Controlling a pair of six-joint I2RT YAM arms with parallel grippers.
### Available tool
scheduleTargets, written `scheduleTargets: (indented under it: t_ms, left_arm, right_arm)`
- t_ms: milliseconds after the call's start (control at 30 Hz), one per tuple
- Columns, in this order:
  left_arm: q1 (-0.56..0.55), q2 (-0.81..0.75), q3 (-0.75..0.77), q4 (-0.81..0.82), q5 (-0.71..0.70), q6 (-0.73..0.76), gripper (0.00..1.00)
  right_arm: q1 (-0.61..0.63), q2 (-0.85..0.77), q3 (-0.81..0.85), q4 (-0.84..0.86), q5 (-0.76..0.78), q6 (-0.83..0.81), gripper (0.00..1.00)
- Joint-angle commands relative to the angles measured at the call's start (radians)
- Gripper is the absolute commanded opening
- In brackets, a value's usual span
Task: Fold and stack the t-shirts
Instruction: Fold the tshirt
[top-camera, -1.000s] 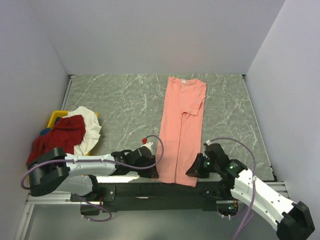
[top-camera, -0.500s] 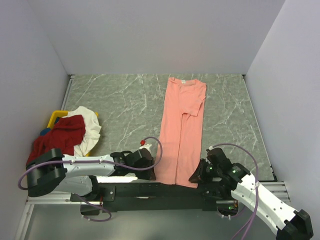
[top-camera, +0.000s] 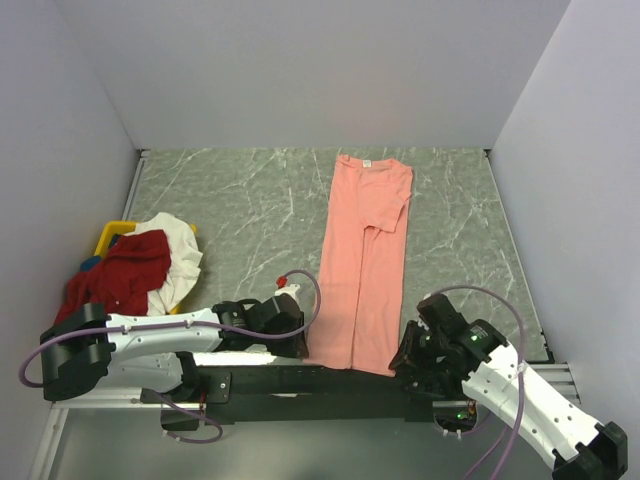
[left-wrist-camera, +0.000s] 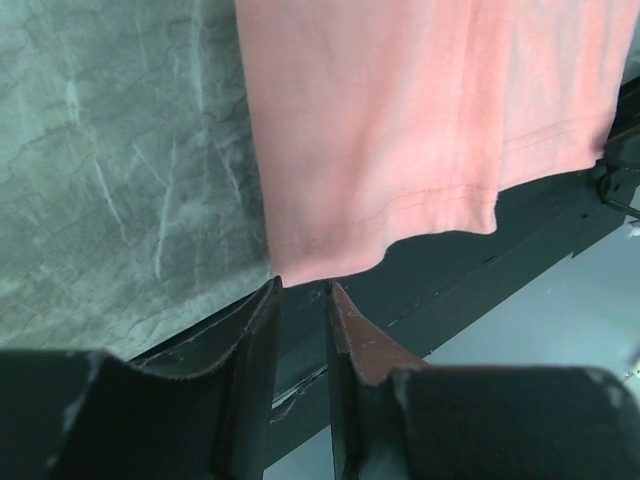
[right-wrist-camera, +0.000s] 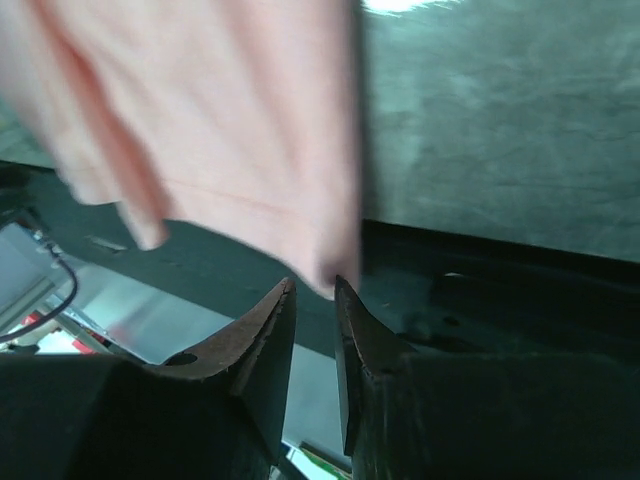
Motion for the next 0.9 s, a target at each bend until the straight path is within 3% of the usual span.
scheduleTargets:
  t_ms: [0, 300, 867]
  left_arm:
    - [-0.005, -0.023, 0.023, -0.005, -0.018, 0.012, 0.3]
    - [-0.003, -0.015, -0.002, 0.002, -0.058, 0.002, 0.43]
    - [-0.003, 0.103, -0.091, 0.187, -0.014, -0.029, 0.42]
  right_arm:
    - [0.003, 0.014, -0.056, 0.0, -0.009, 0.003, 0.3]
    - [0.005, 0.059, 0.016, -0.065, 0.048, -0.027, 0.31]
    - [0.005, -0.047, -0.078, 0.034, 0.011, 0.071, 0.33]
